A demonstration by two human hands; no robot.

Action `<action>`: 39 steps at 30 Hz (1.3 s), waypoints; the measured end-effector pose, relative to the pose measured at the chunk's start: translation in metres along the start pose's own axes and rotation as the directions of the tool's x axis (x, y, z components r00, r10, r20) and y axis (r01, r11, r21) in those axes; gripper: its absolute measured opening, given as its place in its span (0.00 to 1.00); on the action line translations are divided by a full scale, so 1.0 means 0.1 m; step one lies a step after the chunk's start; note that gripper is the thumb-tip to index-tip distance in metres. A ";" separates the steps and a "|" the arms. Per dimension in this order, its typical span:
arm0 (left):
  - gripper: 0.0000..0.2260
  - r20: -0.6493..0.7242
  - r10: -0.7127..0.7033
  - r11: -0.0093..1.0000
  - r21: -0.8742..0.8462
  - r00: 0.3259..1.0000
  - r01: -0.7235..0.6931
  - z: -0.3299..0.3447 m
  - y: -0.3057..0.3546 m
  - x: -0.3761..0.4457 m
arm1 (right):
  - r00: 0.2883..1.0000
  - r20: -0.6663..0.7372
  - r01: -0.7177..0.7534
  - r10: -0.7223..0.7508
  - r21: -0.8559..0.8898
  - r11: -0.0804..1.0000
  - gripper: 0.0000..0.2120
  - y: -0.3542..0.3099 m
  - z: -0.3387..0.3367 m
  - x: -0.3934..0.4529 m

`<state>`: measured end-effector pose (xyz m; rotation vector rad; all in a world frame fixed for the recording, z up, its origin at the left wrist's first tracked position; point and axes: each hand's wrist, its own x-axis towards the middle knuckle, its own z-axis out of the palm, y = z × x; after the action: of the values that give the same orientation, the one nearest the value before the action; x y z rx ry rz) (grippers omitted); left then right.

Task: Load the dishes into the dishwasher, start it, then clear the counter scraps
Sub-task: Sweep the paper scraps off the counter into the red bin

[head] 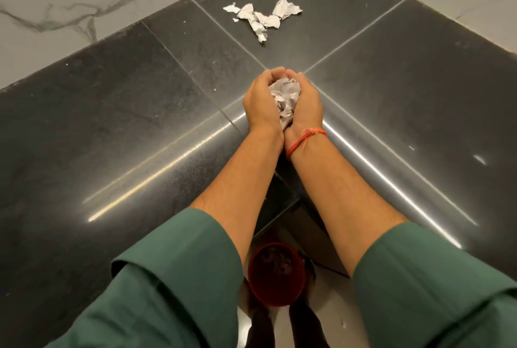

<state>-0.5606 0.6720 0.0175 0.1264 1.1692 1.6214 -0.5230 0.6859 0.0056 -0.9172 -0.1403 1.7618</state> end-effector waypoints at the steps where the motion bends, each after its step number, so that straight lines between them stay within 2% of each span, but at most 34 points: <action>1: 0.08 0.015 -0.006 1.000 -0.019 1.000 0.007 0.00 0.02 -0.03 | 1.000 0.009 -0.009 0.009 0.032 0.999 0.08 -0.01 0.01 -0.03; 4: 0.06 0.056 0.020 1.000 -0.019 0.998 -0.019 -0.02 0.07 -0.16 | 0.999 0.043 0.001 -0.002 0.020 1.000 0.10 -0.04 0.03 -0.18; 6: 0.06 0.075 0.035 0.999 0.017 0.997 -0.037 -0.03 0.09 -0.26 | 0.998 0.052 0.035 -0.032 -0.068 0.997 0.06 -0.07 0.04 -0.35; 10: 0.09 0.055 0.085 0.994 0.071 0.995 -0.089 -0.12 0.07 -0.56 | 0.996 -0.003 0.089 -0.093 -0.279 0.956 0.11 -0.10 0.02 -0.79; 12: 0.12 0.038 0.089 0.995 0.040 0.995 -0.091 -0.22 0.03 -0.73 | 0.997 0.011 0.070 -0.070 -0.339 0.938 0.11 -0.06 -0.04 -1.01; 14: 0.14 0.015 0.092 0.996 -0.021 0.996 -0.091 -0.35 -0.02 -0.91 | 0.999 0.029 0.035 -0.026 -0.350 0.936 0.09 0.01 -0.13 -1.20; 17: 0.09 -0.037 0.128 0.990 -0.060 0.991 -0.130 -0.57 -0.14 -1.20 | 0.998 0.047 -0.014 0.030 -0.300 0.954 0.09 0.12 -0.34 -1.50; 25: 0.08 -0.233 0.202 0.979 0.036 0.951 -0.199 -1.18 -1.01 -2.20 | 0.982 -0.075 -0.190 0.175 -0.326 0.926 0.13 0.40 -1.44 -2.19; 28: 0.07 -0.292 0.135 0.990 0.069 0.947 -0.120 -1.44 -1.32 -2.42 | 0.974 -0.124 -0.224 0.190 -0.389 0.894 0.12 0.58 -1.87 -2.34; 33: 0.08 -0.432 -0.079 0.997 -0.013 0.898 0.082 -1.95 -1.87 -2.39 | 0.936 -0.239 -0.343 0.260 -0.444 0.828 0.09 0.98 -2.48 -2.25; 37: 0.08 -0.519 -0.175 0.982 -0.037 0.837 0.183 -2.31 -2.36 -2.16 | 0.915 -0.347 -0.388 0.208 -0.604 0.696 0.11 1.38 -3.06 -1.90; 39: 0.10 -0.560 -0.252 0.959 -0.034 0.789 0.282 -2.44 -2.58 -2.06 | 0.909 -0.372 -0.402 0.186 -0.672 0.622 0.12 1.57 -3.30 -1.77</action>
<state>-0.4465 0.3432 -0.2006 -0.5033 1.5929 1.4057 -0.4127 0.3628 -0.2128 -1.8656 -0.5951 1.8733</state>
